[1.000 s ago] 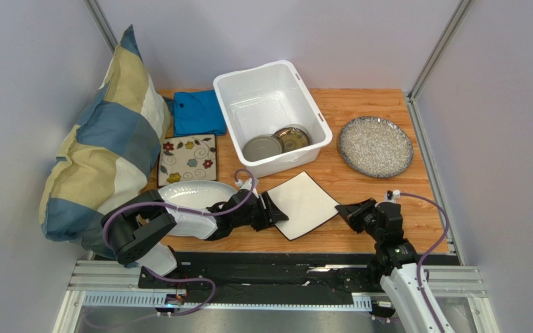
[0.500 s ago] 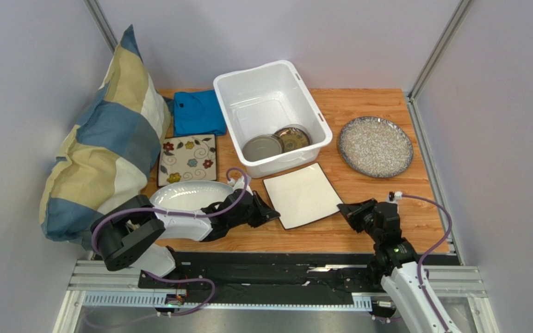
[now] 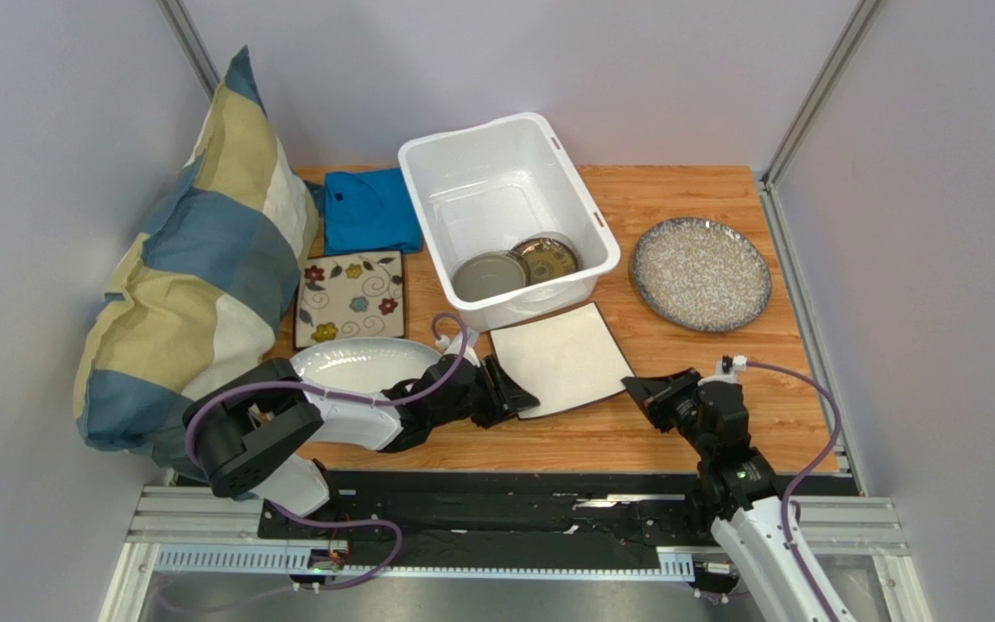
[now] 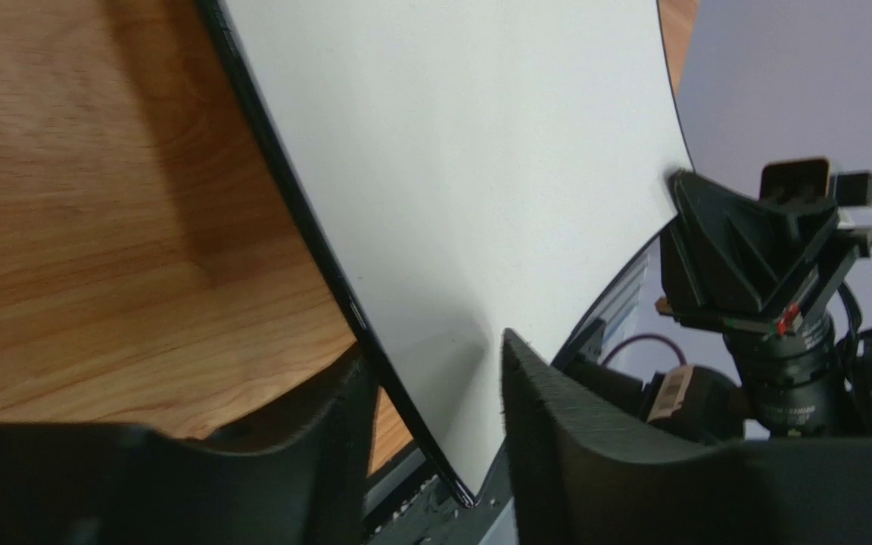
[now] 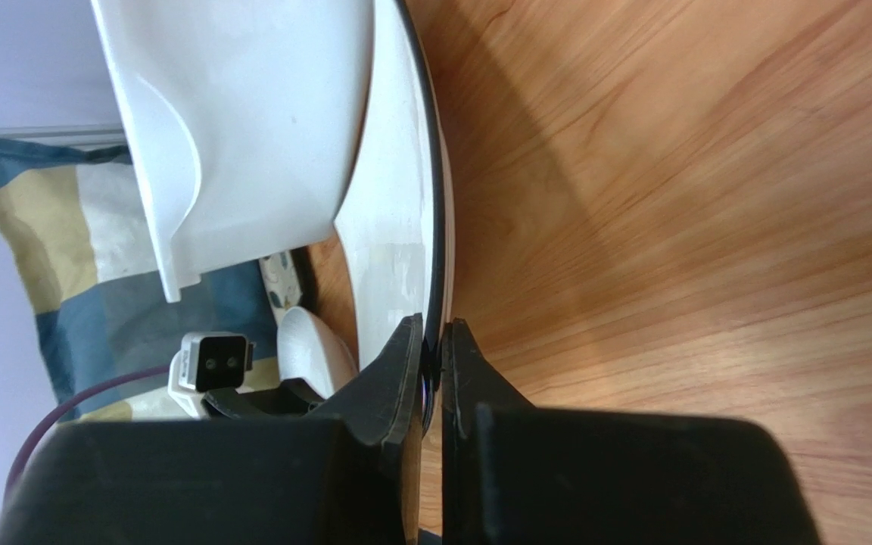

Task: Place the plates into the plastic bin on the countertop
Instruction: Pick up the plate from the corner of the board.

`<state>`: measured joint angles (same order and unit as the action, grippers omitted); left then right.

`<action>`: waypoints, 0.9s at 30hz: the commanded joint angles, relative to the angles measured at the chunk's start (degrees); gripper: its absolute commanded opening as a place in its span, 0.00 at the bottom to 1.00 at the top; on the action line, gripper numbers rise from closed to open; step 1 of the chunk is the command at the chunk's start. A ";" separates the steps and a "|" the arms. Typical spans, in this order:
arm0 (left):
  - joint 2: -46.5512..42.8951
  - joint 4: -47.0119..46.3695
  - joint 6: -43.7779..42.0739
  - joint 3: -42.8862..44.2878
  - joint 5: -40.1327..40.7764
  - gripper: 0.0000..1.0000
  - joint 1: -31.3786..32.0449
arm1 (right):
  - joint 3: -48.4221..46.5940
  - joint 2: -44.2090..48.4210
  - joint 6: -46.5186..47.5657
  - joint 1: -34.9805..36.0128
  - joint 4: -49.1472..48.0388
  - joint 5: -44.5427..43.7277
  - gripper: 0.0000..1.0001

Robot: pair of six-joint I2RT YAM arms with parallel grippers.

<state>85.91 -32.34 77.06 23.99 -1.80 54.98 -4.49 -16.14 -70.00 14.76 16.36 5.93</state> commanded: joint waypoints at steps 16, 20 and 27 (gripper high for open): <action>-5.39 -11.79 3.19 -1.84 1.72 0.69 0.65 | -1.84 7.00 -5.68 11.94 21.25 6.90 0.00; -6.80 -11.43 2.84 -1.75 1.72 0.61 0.65 | -1.40 5.25 -4.71 14.76 23.28 6.81 0.00; -7.60 -10.73 2.84 -2.01 1.72 0.45 0.65 | -1.84 2.35 -3.83 17.75 22.93 5.06 0.00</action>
<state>81.95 -32.45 79.57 20.10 -0.14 55.42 -8.01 -12.36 -77.30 29.71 30.20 4.67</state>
